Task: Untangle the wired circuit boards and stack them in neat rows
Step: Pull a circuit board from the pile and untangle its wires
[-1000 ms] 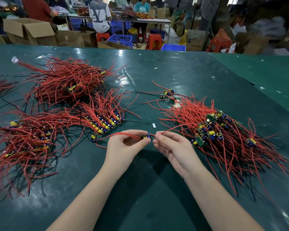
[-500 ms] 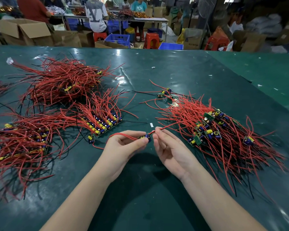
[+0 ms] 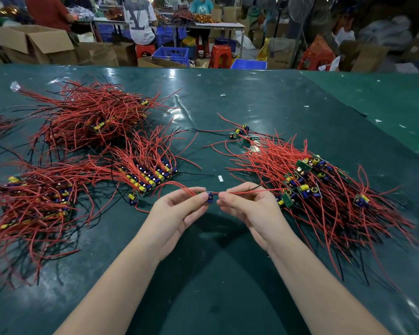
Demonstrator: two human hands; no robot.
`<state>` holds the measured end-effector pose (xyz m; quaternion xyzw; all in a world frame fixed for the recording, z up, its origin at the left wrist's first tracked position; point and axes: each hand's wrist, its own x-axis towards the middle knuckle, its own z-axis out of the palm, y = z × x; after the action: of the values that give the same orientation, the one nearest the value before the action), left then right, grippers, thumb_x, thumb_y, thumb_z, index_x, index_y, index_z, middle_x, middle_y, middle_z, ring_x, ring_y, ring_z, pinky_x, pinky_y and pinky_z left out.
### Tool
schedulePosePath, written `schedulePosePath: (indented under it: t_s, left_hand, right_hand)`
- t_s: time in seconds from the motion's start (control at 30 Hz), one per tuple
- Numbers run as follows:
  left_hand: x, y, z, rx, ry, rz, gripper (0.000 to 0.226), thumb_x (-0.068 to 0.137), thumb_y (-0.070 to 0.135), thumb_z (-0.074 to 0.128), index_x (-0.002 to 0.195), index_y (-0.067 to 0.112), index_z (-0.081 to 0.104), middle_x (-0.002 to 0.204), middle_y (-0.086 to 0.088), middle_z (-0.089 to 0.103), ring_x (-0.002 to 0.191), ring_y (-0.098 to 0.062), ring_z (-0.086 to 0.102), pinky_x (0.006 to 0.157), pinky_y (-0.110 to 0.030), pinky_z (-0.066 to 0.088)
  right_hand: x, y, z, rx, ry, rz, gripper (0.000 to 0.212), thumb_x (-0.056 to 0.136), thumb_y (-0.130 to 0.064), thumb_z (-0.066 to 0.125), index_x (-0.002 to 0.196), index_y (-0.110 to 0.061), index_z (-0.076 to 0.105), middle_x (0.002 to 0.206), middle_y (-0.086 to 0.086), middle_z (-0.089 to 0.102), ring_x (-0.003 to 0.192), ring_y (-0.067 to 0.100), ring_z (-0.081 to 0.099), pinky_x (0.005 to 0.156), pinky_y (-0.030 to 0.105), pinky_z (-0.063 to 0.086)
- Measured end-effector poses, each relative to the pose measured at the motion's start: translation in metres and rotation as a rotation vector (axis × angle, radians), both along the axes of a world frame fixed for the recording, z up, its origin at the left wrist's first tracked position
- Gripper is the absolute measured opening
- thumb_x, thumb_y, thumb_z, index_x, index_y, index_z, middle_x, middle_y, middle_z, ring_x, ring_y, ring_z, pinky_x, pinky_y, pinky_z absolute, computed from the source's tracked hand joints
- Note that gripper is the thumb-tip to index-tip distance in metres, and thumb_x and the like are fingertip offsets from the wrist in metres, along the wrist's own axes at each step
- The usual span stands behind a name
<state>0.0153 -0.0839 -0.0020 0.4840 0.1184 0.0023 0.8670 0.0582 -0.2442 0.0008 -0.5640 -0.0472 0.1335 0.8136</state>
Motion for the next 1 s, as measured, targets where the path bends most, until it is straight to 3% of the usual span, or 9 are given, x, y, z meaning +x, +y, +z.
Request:
schedulePosePath:
  t_s: [0.2, 0.43, 0.57, 0.7, 0.83, 1.0]
  left_hand:
    - [0.0015, -0.0025, -0.0013, 0.106, -0.045, 0.026, 0.023, 0.06, 0.017, 0.077, 0.081, 0.009, 0.076, 0.089, -0.011, 0.074, 0.085, -0.015, 0.071, 0.073, -0.019, 0.056]
    - [0.002, -0.0045, -0.0041, 0.056, -0.048, 0.03, 0.02, 0.061, 0.01, 0.077, 0.081, 0.005, 0.075, 0.089, -0.018, 0.073, 0.082, -0.023, 0.072, 0.073, -0.024, 0.057]
    - [0.0021, -0.0068, -0.0041, 0.081, -0.049, 0.033, 0.029, 0.061, 0.013, 0.077, 0.088, 0.004, 0.073, 0.092, -0.016, 0.074, 0.085, -0.021, 0.072, 0.075, -0.023, 0.057]
    - [0.0022, -0.0056, -0.0029, 0.116, -0.072, 0.057, 0.034, 0.064, 0.017, 0.076, 0.095, 0.005, 0.071, 0.093, -0.013, 0.074, 0.088, -0.019, 0.071, 0.078, -0.024, 0.057]
    - [0.0012, -0.0034, -0.0018, 0.203, -0.051, 0.023, 0.019, 0.064, 0.026, 0.075, 0.079, 0.014, 0.078, 0.088, -0.008, 0.074, 0.086, -0.015, 0.069, 0.085, -0.027, 0.057]
    - [0.0018, -0.0028, -0.0013, 0.219, -0.062, 0.014, 0.016, 0.066, 0.025, 0.074, 0.076, 0.014, 0.078, 0.086, -0.006, 0.075, 0.079, -0.012, 0.069, 0.081, -0.023, 0.057]
  right_hand:
    - [0.0001, 0.0018, -0.0004, 0.132, 0.139, 0.013, 0.014, 0.058, -0.004, 0.077, 0.057, -0.016, 0.07, 0.068, 0.01, 0.07, 0.065, 0.019, 0.072, 0.061, 0.022, 0.056]
    - [-0.001, 0.0014, -0.0016, 0.001, 0.097, -0.079, 0.026, 0.072, 0.009, 0.074, 0.057, -0.012, 0.072, 0.068, 0.012, 0.071, 0.065, 0.02, 0.072, 0.058, 0.02, 0.055]
    - [-0.002, 0.0029, -0.0035, -0.041, 0.022, -0.164, 0.018, 0.071, 0.01, 0.076, 0.065, -0.006, 0.069, 0.068, 0.015, 0.07, 0.066, 0.023, 0.071, 0.061, 0.023, 0.056]
    - [-0.003, 0.0032, -0.0006, 0.033, 0.02, -0.108, 0.013, 0.077, 0.008, 0.071, 0.074, -0.004, 0.067, 0.074, 0.014, 0.071, 0.073, 0.025, 0.072, 0.066, 0.024, 0.056]
    - [-0.0042, 0.0018, 0.0043, 0.073, 0.019, -0.073, 0.018, 0.078, 0.007, 0.07, 0.07, -0.008, 0.07, 0.074, 0.013, 0.071, 0.074, 0.025, 0.072, 0.066, 0.024, 0.057]
    - [-0.004, 0.001, 0.0043, 0.03, 0.006, -0.115, 0.011, 0.076, 0.007, 0.072, 0.072, -0.003, 0.07, 0.072, 0.014, 0.071, 0.071, 0.025, 0.072, 0.065, 0.024, 0.057]
